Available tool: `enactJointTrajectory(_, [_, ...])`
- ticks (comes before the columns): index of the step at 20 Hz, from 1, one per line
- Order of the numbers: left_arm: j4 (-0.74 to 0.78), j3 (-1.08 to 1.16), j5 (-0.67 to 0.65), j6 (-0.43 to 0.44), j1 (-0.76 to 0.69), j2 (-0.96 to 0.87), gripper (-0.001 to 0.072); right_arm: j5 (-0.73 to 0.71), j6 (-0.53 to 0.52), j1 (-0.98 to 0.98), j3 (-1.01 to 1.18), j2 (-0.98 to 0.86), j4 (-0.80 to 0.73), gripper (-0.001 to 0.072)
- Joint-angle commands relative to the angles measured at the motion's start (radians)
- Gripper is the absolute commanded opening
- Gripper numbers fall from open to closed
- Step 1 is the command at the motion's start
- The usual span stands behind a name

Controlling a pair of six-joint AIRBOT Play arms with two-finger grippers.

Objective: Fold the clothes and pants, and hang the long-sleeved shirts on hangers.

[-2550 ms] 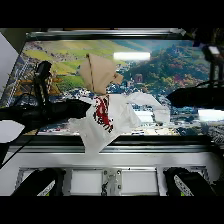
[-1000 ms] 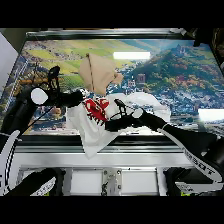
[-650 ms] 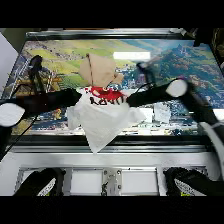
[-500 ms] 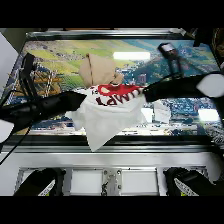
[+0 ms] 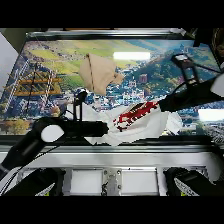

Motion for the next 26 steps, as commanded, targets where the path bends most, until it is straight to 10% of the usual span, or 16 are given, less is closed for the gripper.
enactJointTrajectory(1, [0.0,0.013,0.069,0.049,0.027,-0.199,0.0021,-0.006,-0.03,-0.001,-0.027,-0.197,-0.019,0.0021])
enactJointTrajectory(11, [0.0,0.452,0.058,0.204,0.304,-0.671,0.0046,-0.756,0.06,-0.017,0.135,-0.529,-0.056,0.0053])
enactJointTrajectory(13, [0.0,0.525,0.056,0.204,0.352,-0.686,0.0635,-0.808,0.061,-0.038,0.184,-0.529,-0.052,0.0491])
enactJointTrajectory(14, [0.0,0.558,0.048,0.211,0.377,-0.681,0.0614,-0.792,0.031,-0.052,0.214,-0.524,-0.052,0.0621])
enactJointTrajectory(18, [0.01,0.561,0.042,0.323,0.388,-0.57,0.0614,-0.674,-0.119,-0.074,0.194,-0.399,-0.05,0.0617])
enactJointTrajectory(26, [0.238,0.218,0.144,0.235,0.048,-0.382,0.0614,-0.551,-0.111,0.086,-0.37,-0.05,-0.094,0.0615])
